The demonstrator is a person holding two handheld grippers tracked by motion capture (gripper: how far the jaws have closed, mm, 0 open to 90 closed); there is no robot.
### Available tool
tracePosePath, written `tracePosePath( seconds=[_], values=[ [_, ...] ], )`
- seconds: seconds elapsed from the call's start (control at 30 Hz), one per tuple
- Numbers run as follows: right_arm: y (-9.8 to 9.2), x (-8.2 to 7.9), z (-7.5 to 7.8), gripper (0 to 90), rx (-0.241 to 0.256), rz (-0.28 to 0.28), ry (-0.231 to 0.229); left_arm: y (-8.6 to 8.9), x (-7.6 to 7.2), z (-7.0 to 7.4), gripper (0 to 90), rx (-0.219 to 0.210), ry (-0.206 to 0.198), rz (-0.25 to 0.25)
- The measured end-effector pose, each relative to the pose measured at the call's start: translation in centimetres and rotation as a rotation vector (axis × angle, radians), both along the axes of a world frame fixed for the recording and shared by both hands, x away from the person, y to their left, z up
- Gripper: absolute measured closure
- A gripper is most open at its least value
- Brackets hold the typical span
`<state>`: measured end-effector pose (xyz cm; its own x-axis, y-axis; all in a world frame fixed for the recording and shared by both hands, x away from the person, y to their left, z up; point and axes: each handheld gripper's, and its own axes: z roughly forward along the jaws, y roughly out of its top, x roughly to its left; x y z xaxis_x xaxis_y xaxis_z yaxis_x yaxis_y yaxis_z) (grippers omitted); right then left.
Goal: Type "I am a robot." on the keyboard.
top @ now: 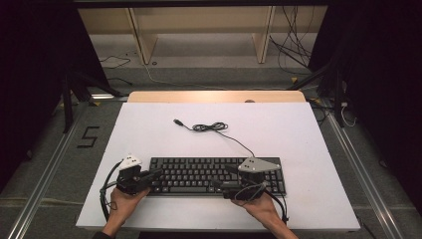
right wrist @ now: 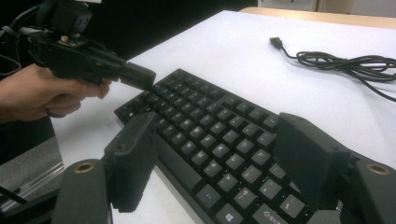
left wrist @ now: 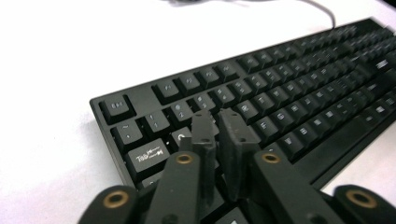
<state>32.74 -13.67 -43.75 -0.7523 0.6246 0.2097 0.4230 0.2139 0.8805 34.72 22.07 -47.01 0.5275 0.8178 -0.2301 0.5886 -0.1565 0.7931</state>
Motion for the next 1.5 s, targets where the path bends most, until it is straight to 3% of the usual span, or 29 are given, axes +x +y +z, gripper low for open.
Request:
tracePosePath(
  seconds=[0.17, 0.37, 0.5, 1.17, 1.33, 1.43, 1.5],
  values=[
    [0.1, 0.0, 0.0, 30.8, -0.002, 0.002, -0.001, 0.2, -0.4, 0.4, 73.7, -0.043, -0.022, -0.006],
    [0.1, 0.0, -0.1, 30.6, -0.003, 0.004, 0.000, 0.2, -0.8, 0.8, 49.0, -0.080, -0.057, 0.003],
    [0.3, 0.0, -0.2, 30.2, -0.006, 0.009, 0.002, 0.3, -1.0, 1.1, 40.1, -0.108, -0.080, -0.004],
    [2.2, 0.2, -1.2, 32.7, -0.047, 0.067, 0.033, -0.1, -1.8, 1.5, 27.8, -0.148, -0.141, -0.045],
    [3.0, 0.4, -1.7, 39.8, -0.083, 0.085, 0.045, -0.1, -1.8, 1.5, 27.1, -0.150, -0.142, -0.043],
    [3.7, 0.6, -2.1, 51.5, -0.102, 0.104, 0.063, -0.1, -1.8, 1.5, 27.1, -0.149, -0.141, -0.044],
    [3.9, 0.7, -2.2, 54.5, -0.111, 0.112, 0.066, -0.1, -1.8, 1.5, 27.1, -0.148, -0.142, -0.045]
  ],
)
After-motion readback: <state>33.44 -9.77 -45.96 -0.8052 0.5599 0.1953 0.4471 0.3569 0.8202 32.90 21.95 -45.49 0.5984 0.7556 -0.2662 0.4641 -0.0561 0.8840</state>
